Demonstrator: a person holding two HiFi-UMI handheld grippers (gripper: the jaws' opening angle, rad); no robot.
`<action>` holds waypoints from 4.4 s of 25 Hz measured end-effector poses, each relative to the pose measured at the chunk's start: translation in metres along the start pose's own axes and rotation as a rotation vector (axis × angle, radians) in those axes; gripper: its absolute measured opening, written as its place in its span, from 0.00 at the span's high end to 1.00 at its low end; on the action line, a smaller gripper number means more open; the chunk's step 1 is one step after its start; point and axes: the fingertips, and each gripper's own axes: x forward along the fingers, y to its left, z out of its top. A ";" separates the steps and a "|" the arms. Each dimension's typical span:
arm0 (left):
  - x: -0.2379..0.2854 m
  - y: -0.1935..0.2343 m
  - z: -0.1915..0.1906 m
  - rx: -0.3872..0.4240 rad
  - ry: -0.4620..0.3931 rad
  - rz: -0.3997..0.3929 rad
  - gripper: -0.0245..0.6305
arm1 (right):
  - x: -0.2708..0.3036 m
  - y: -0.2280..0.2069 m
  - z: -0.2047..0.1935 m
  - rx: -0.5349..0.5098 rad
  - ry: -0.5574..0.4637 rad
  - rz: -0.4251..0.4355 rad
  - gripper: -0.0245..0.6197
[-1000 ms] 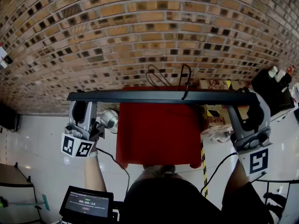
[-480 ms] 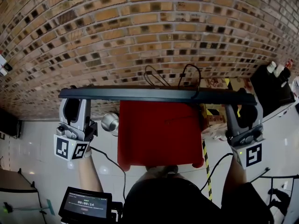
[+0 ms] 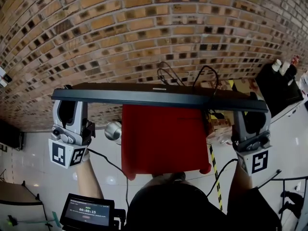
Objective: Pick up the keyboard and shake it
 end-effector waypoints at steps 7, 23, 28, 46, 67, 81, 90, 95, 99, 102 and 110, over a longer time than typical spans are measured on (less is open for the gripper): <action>0.008 0.003 0.014 -0.010 -0.074 0.009 0.67 | 0.011 -0.012 0.029 -0.092 -0.055 0.007 0.71; -0.010 0.011 -0.007 -0.031 -0.085 0.066 0.67 | 0.025 -0.001 0.022 -0.129 -0.072 0.037 0.70; -0.015 0.022 -0.032 -0.068 -0.092 0.083 0.67 | 0.032 0.011 0.015 -0.176 -0.061 0.038 0.70; -0.041 0.015 -0.076 -0.193 -0.103 0.122 0.67 | 0.023 0.034 0.027 -0.315 -0.023 0.075 0.70; -0.012 -0.011 -0.040 0.022 -0.020 0.043 0.67 | -0.022 0.015 -0.045 -0.001 0.063 -0.078 0.70; -0.026 -0.006 -0.094 -0.173 0.051 0.095 0.67 | -0.004 0.019 -0.037 -0.060 0.176 0.010 0.70; -0.030 -0.001 -0.077 -0.173 -0.010 0.114 0.66 | -0.001 0.022 -0.009 -0.140 0.105 0.022 0.70; -0.034 0.006 -0.051 -0.161 -0.116 0.115 0.66 | 0.003 0.027 0.031 -0.253 0.030 0.032 0.70; -0.045 0.012 -0.043 -0.180 -0.177 0.136 0.66 | 0.011 0.036 0.057 -0.340 0.016 0.084 0.70; -0.051 0.012 -0.047 -0.214 -0.200 0.153 0.66 | 0.016 0.040 0.070 -0.380 0.015 0.119 0.70; -0.057 0.014 -0.054 -0.248 -0.194 0.177 0.66 | 0.022 0.044 0.070 -0.377 0.029 0.146 0.70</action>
